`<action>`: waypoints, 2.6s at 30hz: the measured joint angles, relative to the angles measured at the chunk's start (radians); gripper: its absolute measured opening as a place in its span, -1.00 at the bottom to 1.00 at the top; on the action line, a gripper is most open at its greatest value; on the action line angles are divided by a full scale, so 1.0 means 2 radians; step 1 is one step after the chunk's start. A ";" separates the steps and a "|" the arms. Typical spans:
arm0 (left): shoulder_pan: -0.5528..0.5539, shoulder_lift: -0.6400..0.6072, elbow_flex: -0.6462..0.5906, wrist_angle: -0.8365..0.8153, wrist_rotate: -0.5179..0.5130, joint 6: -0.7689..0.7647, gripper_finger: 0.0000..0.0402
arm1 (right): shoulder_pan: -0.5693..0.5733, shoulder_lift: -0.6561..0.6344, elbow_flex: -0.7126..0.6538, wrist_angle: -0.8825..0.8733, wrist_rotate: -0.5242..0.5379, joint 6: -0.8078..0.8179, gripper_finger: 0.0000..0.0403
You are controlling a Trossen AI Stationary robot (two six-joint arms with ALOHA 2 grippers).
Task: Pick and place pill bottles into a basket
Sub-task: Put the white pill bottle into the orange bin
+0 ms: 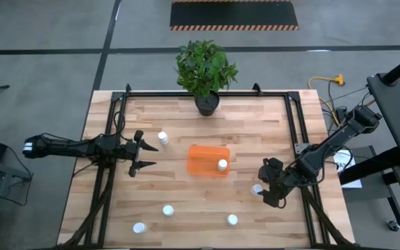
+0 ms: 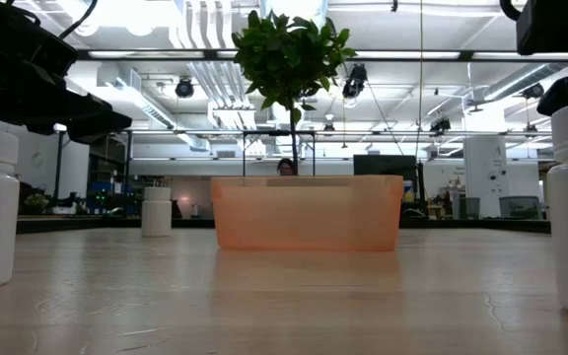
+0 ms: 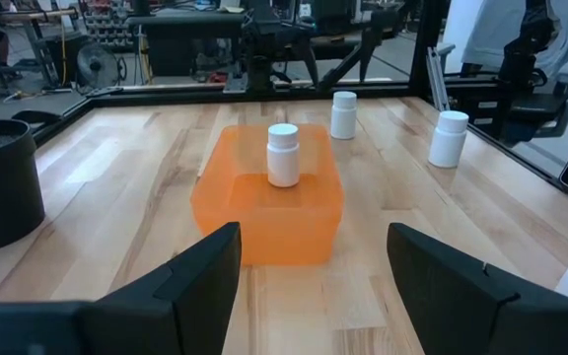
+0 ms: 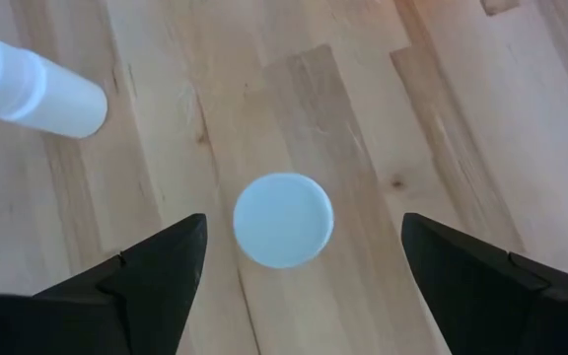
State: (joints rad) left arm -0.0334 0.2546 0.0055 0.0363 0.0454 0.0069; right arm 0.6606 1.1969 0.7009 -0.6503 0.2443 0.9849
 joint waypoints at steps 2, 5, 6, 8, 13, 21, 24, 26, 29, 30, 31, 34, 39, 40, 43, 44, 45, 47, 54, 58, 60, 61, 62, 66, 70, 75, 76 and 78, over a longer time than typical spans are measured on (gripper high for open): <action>0.000 0.000 0.000 0.000 0.000 0.000 0.19 | 0.000 0.000 -0.006 0.013 0.000 -0.001 0.62; 0.000 -0.001 0.000 0.000 0.000 0.000 0.19 | 0.000 0.000 -0.017 0.044 -0.003 -0.009 0.62; 0.000 -0.001 0.000 0.000 0.000 0.000 0.19 | 0.000 0.000 -0.020 0.048 -0.003 -0.010 0.62; 0.000 -0.001 0.000 0.000 0.000 0.000 0.19 | 0.000 0.003 -0.025 0.052 -0.003 -0.006 0.62; 0.000 0.000 0.000 0.000 0.000 0.000 0.19 | 0.000 0.029 -0.026 0.066 -0.007 -0.011 0.62; 0.000 0.000 0.000 0.000 0.000 0.000 0.19 | 0.000 0.079 -0.006 0.072 -0.009 -0.008 0.62; 0.000 0.000 0.000 0.000 0.000 0.000 0.19 | 0.000 0.083 -0.003 0.070 -0.009 -0.001 0.62; 0.000 -0.001 0.000 0.000 0.000 0.000 0.19 | 0.000 0.083 -0.003 0.070 -0.008 0.001 0.62; 0.000 -0.001 0.000 0.000 0.000 0.000 0.19 | 0.000 0.078 -0.003 0.066 -0.008 0.001 0.62; 0.000 -0.001 0.000 0.000 0.000 0.000 0.19 | 0.000 0.076 -0.003 0.066 -0.008 0.001 0.62; 0.000 -0.001 0.000 0.000 0.000 0.000 0.19 | 0.000 0.076 -0.003 0.066 -0.008 0.001 0.62; 0.000 -0.001 0.000 0.000 0.000 0.000 0.19 | 0.000 0.074 -0.003 0.065 -0.008 0.001 0.62; 0.000 0.000 0.000 0.000 0.000 0.000 0.19 | 0.000 0.073 -0.003 0.065 -0.008 0.010 0.53; 0.000 0.000 0.000 0.000 0.000 0.000 0.19 | 0.000 0.073 -0.003 0.065 -0.008 0.013 0.47; 0.000 0.000 0.000 0.000 0.000 0.000 0.19 | 0.000 0.073 -0.003 0.065 -0.008 0.018 0.26; 0.000 0.000 0.000 0.000 0.000 0.000 0.19 | 0.000 0.073 -0.003 0.065 -0.008 0.020 0.19; 0.000 0.000 0.000 0.000 0.000 0.000 0.19 | 0.000 0.073 -0.003 0.065 -0.008 0.021 0.10; 0.000 -0.001 0.000 0.000 0.000 0.000 0.19 | 0.000 0.073 -0.003 0.065 -0.007 0.022 -0.06; 0.000 -0.001 0.000 0.000 0.000 0.000 0.19 | -0.009 0.062 -0.002 0.063 -0.021 0.021 -0.28; 0.000 -0.001 0.000 0.000 0.000 0.000 0.19 | -0.026 0.047 -0.003 0.056 -0.035 0.014 -0.28; 0.000 0.000 0.000 0.000 0.000 0.000 0.19 | -0.037 0.037 0.002 0.038 -0.035 0.006 -0.28; 0.000 0.000 0.000 0.000 0.000 0.000 0.19 | -0.042 0.033 0.007 0.028 -0.035 -0.003 -0.28; 0.000 0.000 0.000 0.000 0.000 0.000 0.19 | -0.049 0.030 0.013 0.019 -0.035 -0.014 -0.28; 0.000 -0.001 0.000 0.000 0.000 0.000 0.19 | -0.080 0.023 0.042 -0.030 -0.031 -0.061 -0.28; 0.000 0.000 0.000 0.000 0.000 0.000 0.19 | -0.121 0.024 0.071 -0.050 -0.031 -0.113 -0.28; 0.000 0.000 0.000 0.000 0.000 0.000 0.19 | -0.177 0.024 0.102 -0.052 -0.030 -0.165 -0.28; 0.000 -0.001 0.000 0.000 0.000 0.000 0.19 | -0.188 0.024 0.109 -0.052 -0.029 -0.178 -0.28; 0.000 -0.001 0.000 0.000 0.000 0.000 0.19 | -0.209 0.025 0.121 -0.052 -0.029 -0.202 -0.28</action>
State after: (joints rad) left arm -0.0326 0.2533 0.0055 0.0364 0.0454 0.0068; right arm 0.2416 1.2465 0.9428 -0.7540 0.1866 0.5810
